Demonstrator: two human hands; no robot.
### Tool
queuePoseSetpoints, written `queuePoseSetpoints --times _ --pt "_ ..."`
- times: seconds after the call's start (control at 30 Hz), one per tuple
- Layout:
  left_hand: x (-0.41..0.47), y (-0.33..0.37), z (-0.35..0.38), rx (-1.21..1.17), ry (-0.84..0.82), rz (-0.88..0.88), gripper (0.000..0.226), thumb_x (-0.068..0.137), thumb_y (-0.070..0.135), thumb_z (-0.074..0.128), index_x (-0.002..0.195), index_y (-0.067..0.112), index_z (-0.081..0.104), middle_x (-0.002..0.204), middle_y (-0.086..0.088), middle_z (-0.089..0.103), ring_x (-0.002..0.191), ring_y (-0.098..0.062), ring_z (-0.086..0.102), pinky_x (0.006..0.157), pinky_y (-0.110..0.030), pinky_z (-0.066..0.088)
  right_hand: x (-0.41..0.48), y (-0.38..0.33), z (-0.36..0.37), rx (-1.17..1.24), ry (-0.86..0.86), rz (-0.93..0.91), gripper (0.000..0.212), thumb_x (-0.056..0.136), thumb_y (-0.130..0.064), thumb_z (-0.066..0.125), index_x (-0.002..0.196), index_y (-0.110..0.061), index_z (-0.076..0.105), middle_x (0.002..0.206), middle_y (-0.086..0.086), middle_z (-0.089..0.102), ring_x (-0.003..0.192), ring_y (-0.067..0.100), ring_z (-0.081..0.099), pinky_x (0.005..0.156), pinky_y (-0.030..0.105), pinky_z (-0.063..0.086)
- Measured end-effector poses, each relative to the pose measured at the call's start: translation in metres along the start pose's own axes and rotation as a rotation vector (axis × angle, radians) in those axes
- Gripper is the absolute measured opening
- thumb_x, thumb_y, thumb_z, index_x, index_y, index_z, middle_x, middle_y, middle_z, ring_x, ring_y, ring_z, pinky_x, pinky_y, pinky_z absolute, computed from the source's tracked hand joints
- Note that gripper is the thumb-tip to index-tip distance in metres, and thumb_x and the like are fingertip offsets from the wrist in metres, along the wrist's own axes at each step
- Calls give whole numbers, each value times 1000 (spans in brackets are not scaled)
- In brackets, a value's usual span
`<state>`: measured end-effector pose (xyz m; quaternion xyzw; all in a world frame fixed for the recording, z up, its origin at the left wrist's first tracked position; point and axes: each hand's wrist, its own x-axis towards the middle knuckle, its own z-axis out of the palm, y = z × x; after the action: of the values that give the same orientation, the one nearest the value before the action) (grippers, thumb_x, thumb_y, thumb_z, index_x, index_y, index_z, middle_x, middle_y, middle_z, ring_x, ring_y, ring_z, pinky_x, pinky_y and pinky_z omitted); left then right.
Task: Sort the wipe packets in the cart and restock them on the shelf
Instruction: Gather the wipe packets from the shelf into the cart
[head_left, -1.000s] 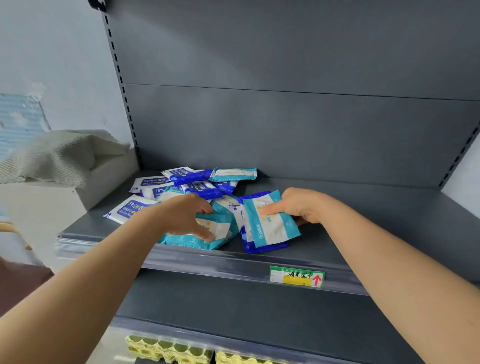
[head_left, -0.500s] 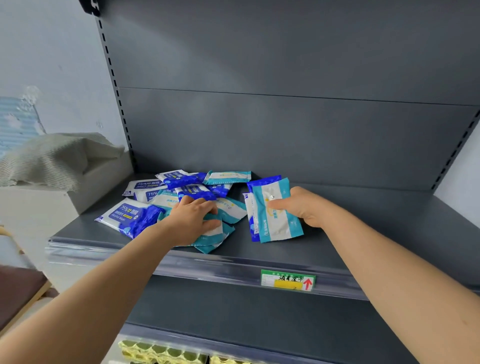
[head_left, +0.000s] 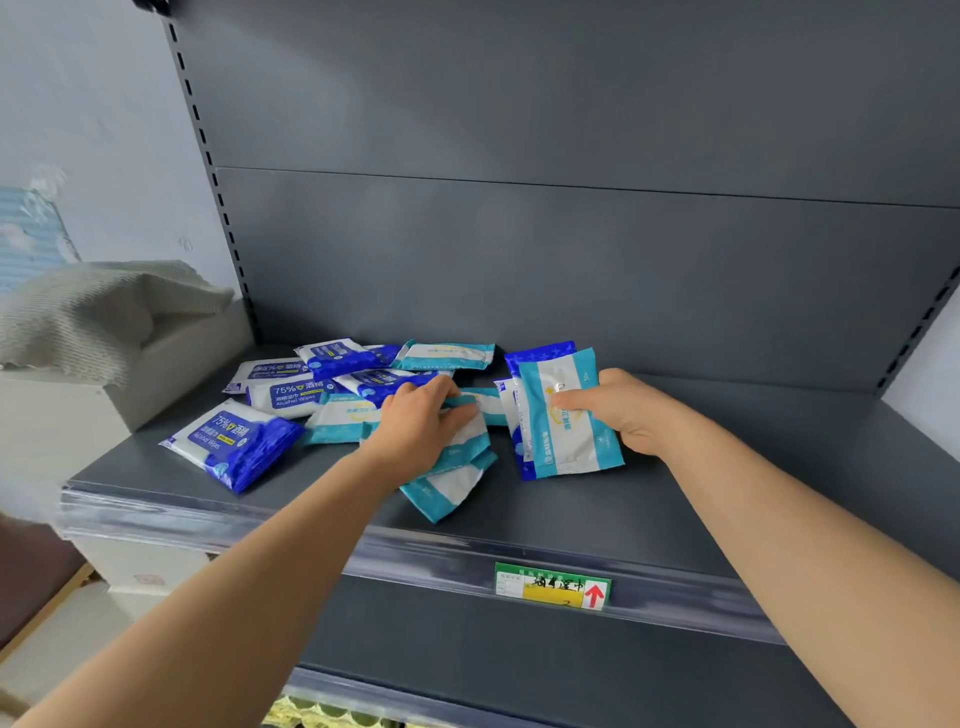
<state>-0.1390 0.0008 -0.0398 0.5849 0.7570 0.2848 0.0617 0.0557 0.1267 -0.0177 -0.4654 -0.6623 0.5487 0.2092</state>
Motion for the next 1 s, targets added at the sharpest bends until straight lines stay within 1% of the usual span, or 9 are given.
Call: queuePoseSetpoints --times 0.1,0.2,0.3,0.37,0.5,0.63,0.7,0.83,1.0 --pt "1 -5 -1 14 33 23 22 99 31 41 111 23 57 116 0 57 114 -30 45 98 -42 36 4 -5 -5 43 21 12 15 87 -13 67 102 -7 66 99 11 72 86 25 70 79 43 57" --pt "-3 -20 -20 185 -78 -86 61 87 45 50 144 25 37 148 -3 35 135 -29 29 110 -41 26 8 -16 -2 130 8 14 2 89 -11 64 90 -9 66 91 10 71 76 23 69 67 38 57" --pt "-9 -33 -32 257 -251 -282 101 74 75 55 151 21 17 157 -3 17 140 -30 24 111 -44 29 15 -23 10 158 -66 28 5 90 -10 63 94 -7 66 90 11 71 74 24 69 64 39 58" --pt "-10 -37 -32 258 -273 -365 118 60 87 52 150 18 17 153 -6 24 135 -29 35 105 -43 39 21 -23 21 98 -116 26 14 88 -8 65 102 -3 67 96 14 71 77 26 69 68 40 58" --pt "-9 -39 -36 433 -220 -305 113 51 96 39 134 19 39 132 -4 51 114 -25 50 85 -37 46 33 -23 42 9 -134 42 27 86 -11 68 111 -1 65 104 16 70 82 28 68 77 42 56" --pt "-12 -41 -39 496 -180 -331 124 50 98 37 145 19 28 142 -1 46 128 -26 44 95 -41 44 41 -26 48 -53 -143 37 34 83 -16 71 113 -3 64 105 14 71 95 30 69 87 47 55" --pt "-14 -38 -39 513 -184 -349 125 48 99 35 140 15 36 137 -5 48 122 -25 47 92 -38 44 42 -27 50 -80 -144 29 34 84 -16 71 115 -2 63 106 14 71 96 30 69 89 47 54" --pt "-14 -32 -40 468 -256 -432 109 49 98 36 118 15 53 111 -5 55 94 -19 53 72 -30 45 42 -28 54 -130 -120 19 34 84 -18 70 114 -3 63 105 13 71 95 29 69 88 45 55" --pt "-19 -28 -43 280 -205 -521 75 58 86 56 85 15 52 78 1 56 73 -13 56 62 -25 44 38 -34 61 -158 -90 -7 33 82 -17 73 109 -1 63 103 13 71 91 28 70 84 44 56"
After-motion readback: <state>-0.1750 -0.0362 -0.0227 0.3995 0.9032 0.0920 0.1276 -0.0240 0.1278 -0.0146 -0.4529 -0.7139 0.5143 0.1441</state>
